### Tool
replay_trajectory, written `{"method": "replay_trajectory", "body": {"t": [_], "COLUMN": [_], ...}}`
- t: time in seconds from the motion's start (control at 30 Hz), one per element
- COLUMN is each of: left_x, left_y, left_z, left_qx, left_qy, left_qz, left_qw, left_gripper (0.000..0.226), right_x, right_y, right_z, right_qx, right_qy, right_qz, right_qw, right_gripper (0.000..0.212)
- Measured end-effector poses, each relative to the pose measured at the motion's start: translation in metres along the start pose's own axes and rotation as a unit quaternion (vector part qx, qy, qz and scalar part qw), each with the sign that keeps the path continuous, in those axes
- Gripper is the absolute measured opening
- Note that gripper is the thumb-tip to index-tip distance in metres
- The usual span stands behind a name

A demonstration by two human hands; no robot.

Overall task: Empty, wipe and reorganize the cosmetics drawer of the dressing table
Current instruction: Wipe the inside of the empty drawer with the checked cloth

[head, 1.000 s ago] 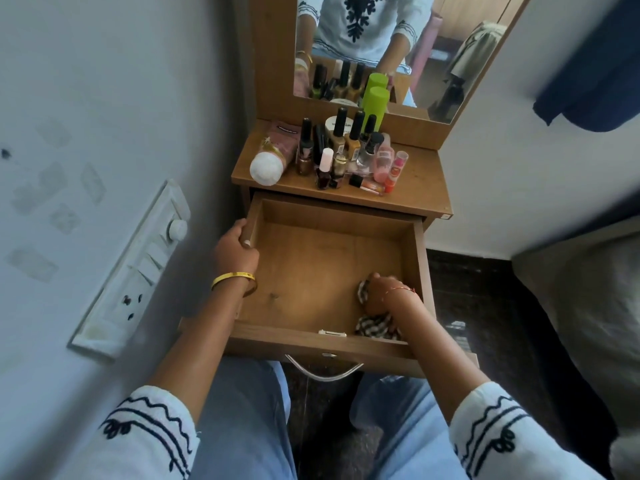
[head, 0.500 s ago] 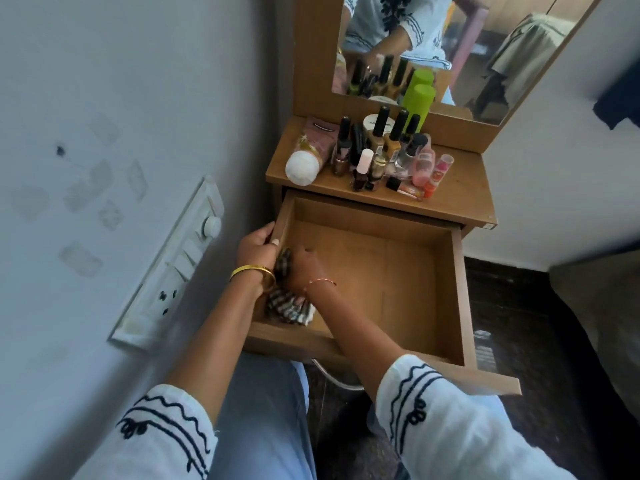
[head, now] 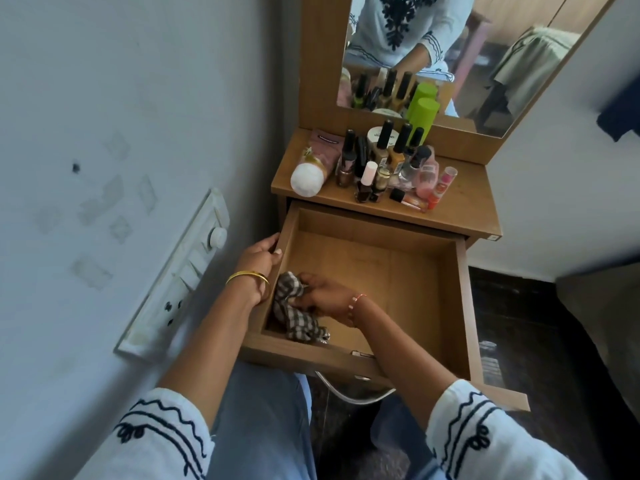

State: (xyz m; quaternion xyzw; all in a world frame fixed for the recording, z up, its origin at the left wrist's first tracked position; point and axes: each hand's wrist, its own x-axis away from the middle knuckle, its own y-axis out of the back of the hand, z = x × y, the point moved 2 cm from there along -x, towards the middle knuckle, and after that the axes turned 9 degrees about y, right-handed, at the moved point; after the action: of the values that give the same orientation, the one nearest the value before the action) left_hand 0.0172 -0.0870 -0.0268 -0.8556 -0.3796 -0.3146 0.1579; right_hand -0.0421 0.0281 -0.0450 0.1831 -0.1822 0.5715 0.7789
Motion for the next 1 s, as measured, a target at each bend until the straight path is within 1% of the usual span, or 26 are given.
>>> {"method": "replay_trajectory", "body": {"t": [0.07,0.1,0.17,0.23,0.3,0.37,0.4,0.47,0.5,0.57,0.6,0.63,0.67,0.7,0.77,0.83,0.87,0.93,1.0], "left_x": [-0.002,-0.003,-0.004,-0.005,-0.004,-0.003,-0.003,-0.004,-0.005,-0.005,-0.004,-0.005,-0.005,-0.004,-0.003,-0.002,-0.001,-0.002,0.001], "left_y": [0.0,0.0,0.0,0.0,-0.001,-0.001,-0.001,-0.001,-0.001,-0.001,-0.001,-0.001,-0.001,0.0,0.001,0.0,0.0,-0.001,-0.001], "left_z": [0.001,0.002,0.003,0.003,0.002,0.001,0.001,0.001,0.001,0.001,0.001,0.001,0.001,0.001,0.0,-0.001,-0.001,-0.001,-0.002], "left_qx": [0.008,0.011,0.015,0.012,0.01,0.011,0.012,0.014,0.014,0.018,0.017,0.015,0.011,0.007,-0.001,-0.006,-0.006,-0.006,-0.005], "left_qy": [0.003,0.004,0.003,0.006,0.009,0.01,0.01,0.012,0.012,0.014,0.015,0.016,0.017,0.017,0.015,0.015,0.015,0.015,0.015], "left_qz": [0.002,0.003,0.006,0.002,-0.002,-0.003,-0.004,-0.007,-0.008,-0.011,-0.011,-0.01,-0.01,-0.011,-0.013,-0.01,-0.009,-0.011,-0.014], "left_qw": [1.0,1.0,1.0,1.0,1.0,1.0,1.0,1.0,1.0,1.0,1.0,1.0,1.0,1.0,1.0,1.0,1.0,1.0,1.0], "left_gripper": [0.044,0.044,0.044,0.044,0.043,0.043,0.043,0.042,0.042,0.042,0.042,0.042,0.042,0.042,0.042,0.042,0.042,0.042,0.041], "right_x": [-0.01,-0.017,-0.034,-0.047,-0.055,-0.058,-0.055,-0.049,-0.045,-0.034,-0.029,-0.025,-0.024,-0.024,-0.025,-0.025,-0.027,-0.033,-0.042], "right_y": [-0.004,-0.003,0.006,0.016,0.022,0.02,0.02,0.025,0.031,0.035,0.031,0.024,0.018,0.013,0.011,0.016,0.02,0.031,0.037], "right_z": [-0.003,-0.001,0.007,0.022,0.033,0.033,0.031,0.024,0.02,0.011,0.007,0.003,0.0,-0.002,-0.001,0.004,0.007,0.017,0.029], "right_qx": [-0.06,-0.079,-0.078,-0.069,-0.065,-0.053,-0.046,-0.016,0.008,0.06,0.078,0.098,0.118,0.135,0.134,0.11,0.096,0.06,0.014], "right_qy": [0.008,0.018,0.057,0.096,0.118,0.13,0.132,0.135,0.133,0.104,0.078,0.058,0.05,0.048,0.052,0.055,0.064,0.101,0.132], "right_qz": [-0.052,-0.094,-0.195,-0.269,-0.32,-0.333,-0.321,-0.254,-0.195,-0.043,0.027,0.081,0.109,0.119,0.115,0.08,0.037,-0.101,-0.238], "right_qw": [0.997,0.992,0.976,0.956,0.938,0.932,0.937,0.958,0.972,0.992,0.994,0.99,0.986,0.982,0.983,0.989,0.993,0.988,0.962], "right_gripper": [0.035,0.035,0.037,0.039,0.04,0.04,0.041,0.041,0.039,0.029,0.028,0.031,0.032,0.033,0.032,0.029,0.027,0.034,0.038]}}
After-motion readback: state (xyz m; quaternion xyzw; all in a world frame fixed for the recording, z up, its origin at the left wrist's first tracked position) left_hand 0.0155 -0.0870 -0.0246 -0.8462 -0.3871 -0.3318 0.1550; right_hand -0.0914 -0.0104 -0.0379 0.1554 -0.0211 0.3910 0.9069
